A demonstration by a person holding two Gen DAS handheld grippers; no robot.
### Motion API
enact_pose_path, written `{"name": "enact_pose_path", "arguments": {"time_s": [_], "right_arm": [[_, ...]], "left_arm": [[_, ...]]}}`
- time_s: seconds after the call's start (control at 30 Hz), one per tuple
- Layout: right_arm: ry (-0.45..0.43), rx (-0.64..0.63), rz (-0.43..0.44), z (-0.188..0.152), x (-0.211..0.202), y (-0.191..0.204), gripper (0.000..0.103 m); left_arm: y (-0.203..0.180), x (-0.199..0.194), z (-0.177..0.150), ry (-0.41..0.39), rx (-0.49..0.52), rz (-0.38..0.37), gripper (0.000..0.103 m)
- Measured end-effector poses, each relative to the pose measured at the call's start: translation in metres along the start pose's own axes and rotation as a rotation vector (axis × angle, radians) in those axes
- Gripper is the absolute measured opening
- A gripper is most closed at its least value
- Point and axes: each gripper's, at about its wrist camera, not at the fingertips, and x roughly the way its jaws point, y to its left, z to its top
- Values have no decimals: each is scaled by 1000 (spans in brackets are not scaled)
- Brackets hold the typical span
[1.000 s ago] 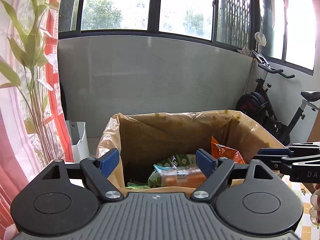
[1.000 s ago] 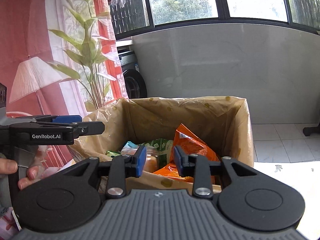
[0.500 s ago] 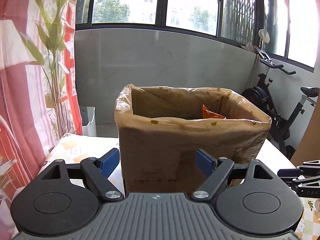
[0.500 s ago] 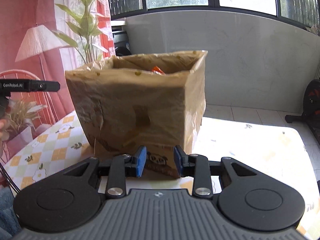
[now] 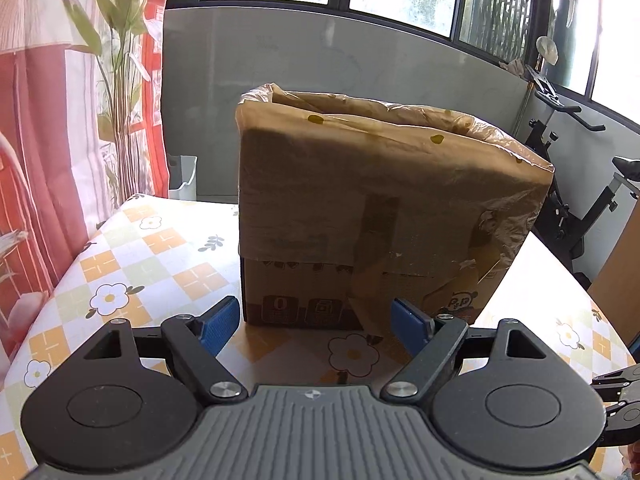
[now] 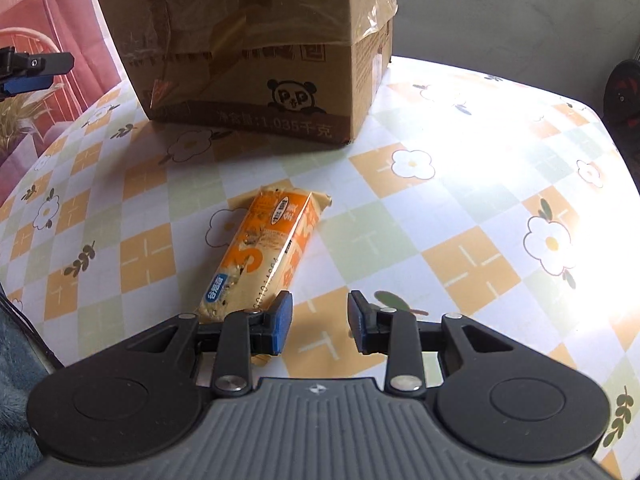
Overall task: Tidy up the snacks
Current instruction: 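Move both open tools back toward the orange-and-white biscuit bar on the table, then close the left tool on the orange-and-white biscuit bar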
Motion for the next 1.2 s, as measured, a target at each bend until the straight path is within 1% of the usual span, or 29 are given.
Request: {"name": "enact_pose_path", "arguments": {"time_s": [0.07,0.17,0.3,0.37,0.5,0.57,0.67,0.73,0.77,0.83,0.9,0.97,1.03,1.07,1.2], "right_arm": [[20,-29,8,-1,6,8,34],[38,-47,46,4,13,21,34],[46,-98,116,19,27,45,34],[37,-134,133,26,33,56,34],[36,-165,149,35,42,67,34],[31,-171,149,34,40,66,34],[5,-151,152,31,29,57,34],[-32,-134,147,29,15,49,37],[-56,-127,138,28,8,45,41],[-93,-123,102,26,0,38,47],[-113,-118,63,25,-2,29,51],[-104,-102,48,25,3,21,52],[-98,-97,45,24,10,16,59],[-95,-100,41,23,12,14,60],[-92,-111,56,22,25,10,60]], "left_arm": [[1,1,-3,4,-3,1,84],[5,3,-7,12,-23,2,84],[7,5,-11,23,-35,3,84],[6,6,-12,29,-36,5,84],[2,16,-17,67,-34,-28,83],[-5,22,-22,92,-23,-54,83],[-17,34,-30,126,-20,-114,83],[-25,42,-33,142,-21,-162,80],[-29,45,-34,148,-20,-180,79],[-40,55,-38,170,-11,-214,79],[-49,64,-42,187,3,-233,78],[-57,73,-45,204,6,-253,77],[-63,83,-48,230,-4,-278,77],[-65,87,-50,241,-9,-285,76],[-76,103,-57,278,-14,-318,74]]}}
